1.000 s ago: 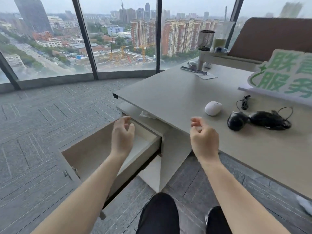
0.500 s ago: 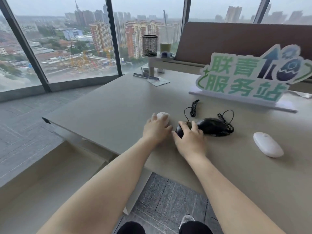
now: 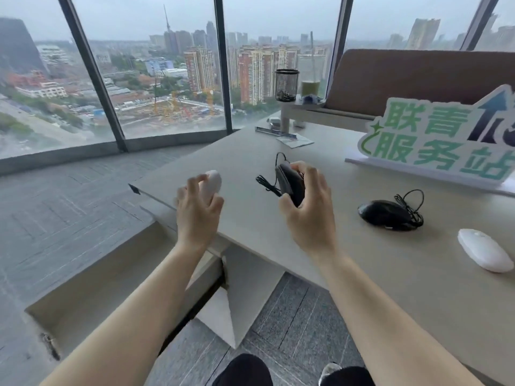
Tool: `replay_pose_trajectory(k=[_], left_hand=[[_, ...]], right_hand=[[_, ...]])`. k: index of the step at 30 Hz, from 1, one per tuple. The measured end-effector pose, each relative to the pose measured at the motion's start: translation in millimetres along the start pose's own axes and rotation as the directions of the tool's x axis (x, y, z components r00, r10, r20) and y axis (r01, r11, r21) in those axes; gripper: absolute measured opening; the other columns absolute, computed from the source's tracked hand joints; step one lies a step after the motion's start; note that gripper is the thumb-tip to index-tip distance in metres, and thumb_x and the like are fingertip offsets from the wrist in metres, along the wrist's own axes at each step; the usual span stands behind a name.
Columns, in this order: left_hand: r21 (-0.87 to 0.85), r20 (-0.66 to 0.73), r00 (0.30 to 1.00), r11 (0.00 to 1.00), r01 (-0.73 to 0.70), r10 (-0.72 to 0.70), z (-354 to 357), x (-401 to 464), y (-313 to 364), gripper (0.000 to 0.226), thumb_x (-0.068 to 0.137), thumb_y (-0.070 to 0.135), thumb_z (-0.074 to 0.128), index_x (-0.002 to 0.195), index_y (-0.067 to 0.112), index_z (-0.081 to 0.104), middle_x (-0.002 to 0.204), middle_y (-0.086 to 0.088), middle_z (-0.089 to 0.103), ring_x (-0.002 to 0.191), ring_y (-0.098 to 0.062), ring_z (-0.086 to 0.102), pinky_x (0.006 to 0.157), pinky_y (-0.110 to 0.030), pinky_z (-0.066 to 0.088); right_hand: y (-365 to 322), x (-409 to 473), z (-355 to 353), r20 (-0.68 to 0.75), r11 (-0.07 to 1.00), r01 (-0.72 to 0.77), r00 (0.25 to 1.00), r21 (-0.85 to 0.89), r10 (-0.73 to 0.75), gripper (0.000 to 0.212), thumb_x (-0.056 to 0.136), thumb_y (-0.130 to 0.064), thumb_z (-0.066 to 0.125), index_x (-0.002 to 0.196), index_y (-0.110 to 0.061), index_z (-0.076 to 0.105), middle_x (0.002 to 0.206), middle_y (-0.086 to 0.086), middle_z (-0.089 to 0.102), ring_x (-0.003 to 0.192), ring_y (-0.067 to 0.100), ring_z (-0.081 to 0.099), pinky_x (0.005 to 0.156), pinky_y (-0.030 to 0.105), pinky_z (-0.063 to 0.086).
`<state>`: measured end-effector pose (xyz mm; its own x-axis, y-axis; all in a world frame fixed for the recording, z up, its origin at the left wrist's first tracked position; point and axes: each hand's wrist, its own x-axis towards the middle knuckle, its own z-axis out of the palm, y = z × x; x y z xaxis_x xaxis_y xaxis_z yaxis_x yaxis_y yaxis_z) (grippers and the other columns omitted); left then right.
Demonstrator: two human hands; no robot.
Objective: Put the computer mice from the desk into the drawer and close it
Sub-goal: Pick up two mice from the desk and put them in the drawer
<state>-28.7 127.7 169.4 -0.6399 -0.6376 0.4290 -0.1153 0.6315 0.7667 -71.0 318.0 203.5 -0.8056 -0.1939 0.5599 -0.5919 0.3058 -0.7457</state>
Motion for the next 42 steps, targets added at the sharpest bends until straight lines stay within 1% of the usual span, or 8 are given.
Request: replay_pose_trajectory(k=[6,10,17,22,30,32,36,42], left_hand=[[0.113,-0.143,0.976,0.977,0.183,-0.166,-104,-16,-80,0.042,0.087,0.024,0.058,0.127,0.022,0.046,0.129,-0.014,0.048,0.119,-0.029,0.041,0.093,-0.039,0.034],[0.235,-0.145,0.909,0.879,0.415,-0.391,-135,-35,-151,0.045,0.088,0.027,0.056,0.13,0.015,0.045,0.128,-0.023,0.05,0.118,-0.037,0.043,0.099,-0.045,0.034],[0.423,-0.084,0.746,0.655,0.627,-0.66,-110,-49,-236,0.053,0.09,0.025,0.047,0.141,0.013,0.038,0.134,-0.028,0.045,0.121,-0.043,0.041,0.099,-0.043,0.035],[0.486,-0.014,0.697,0.604,0.632,-0.717,-75,-47,-257,0.05,0.09,0.02,0.047,0.139,0.022,0.037,0.135,-0.02,0.039,0.123,-0.038,0.037,0.099,-0.041,0.037],[0.482,0.026,0.679,0.604,0.634,-0.734,-55,-51,-281,0.047,0.084,0.03,0.066,0.12,0.009,0.044,0.128,-0.016,0.043,0.12,-0.037,0.044,0.097,-0.041,0.04],[0.434,0.036,0.691,0.634,0.64,-0.722,-59,-51,-283,0.041,0.087,0.029,0.06,0.119,0.007,0.046,0.129,-0.018,0.043,0.118,-0.04,0.045,0.098,-0.042,0.039],[0.308,-0.048,0.762,0.716,0.626,-0.646,-69,-42,-261,0.034,0.091,0.025,0.049,0.12,0.008,0.051,0.131,-0.017,0.046,0.118,-0.036,0.045,0.098,-0.038,0.036],[0.067,0.009,0.952,0.95,0.305,-0.307,-49,-12,-150,0.024,0.091,0.017,0.049,0.113,0.011,0.058,0.115,-0.007,0.057,0.105,-0.022,0.056,0.088,-0.027,0.041]], right_hand=[[-76,-33,69,0.195,0.964,-0.035,0.981,0.263,-0.017,0.043,0.079,-0.016,0.057,0.12,-0.029,0.053,0.118,-0.005,0.055,0.107,0.014,0.052,0.086,0.022,0.043],[-75,-67,135,0.391,0.948,-0.147,0.92,0.281,0.027,0.043,0.083,-0.016,0.058,0.122,-0.03,0.052,0.121,-0.004,0.054,0.112,0.016,0.052,0.096,0.032,0.045],[-12,-101,248,0.621,0.953,-0.278,0.727,-0.12,0.291,0.04,0.087,-0.019,0.053,0.126,-0.025,0.049,0.13,0.004,0.046,0.117,0.027,0.043,0.095,0.034,0.038],[22,-94,300,0.713,0.879,-0.042,0.567,-0.475,0.412,0.044,0.087,-0.013,0.042,0.131,-0.019,0.043,0.138,0.011,0.037,0.119,0.036,0.036,0.096,0.041,0.042],[45,-103,337,0.748,0.752,0.195,0.415,-0.629,0.518,0.049,0.089,-0.01,0.055,0.135,-0.016,0.038,0.143,0.017,0.033,0.121,0.04,0.047,0.092,0.047,0.051],[45,-103,335,0.751,0.762,0.192,0.428,-0.619,0.503,0.045,0.089,-0.011,0.055,0.132,-0.015,0.041,0.14,0.016,0.035,0.115,0.038,0.053,0.085,0.046,0.053],[31,-94,308,0.74,0.874,0.071,0.567,-0.48,0.361,0.036,0.093,-0.017,0.041,0.129,-0.014,0.048,0.135,0.013,0.045,0.113,0.035,0.053,0.091,0.042,0.048],[-1,-60,194,0.491,0.984,0.009,0.867,-0.18,0.082,0.028,0.093,-0.012,0.049,0.116,-0.011,0.065,0.116,0.007,0.068,0.102,0.023,0.065,0.085,0.032,0.052]])
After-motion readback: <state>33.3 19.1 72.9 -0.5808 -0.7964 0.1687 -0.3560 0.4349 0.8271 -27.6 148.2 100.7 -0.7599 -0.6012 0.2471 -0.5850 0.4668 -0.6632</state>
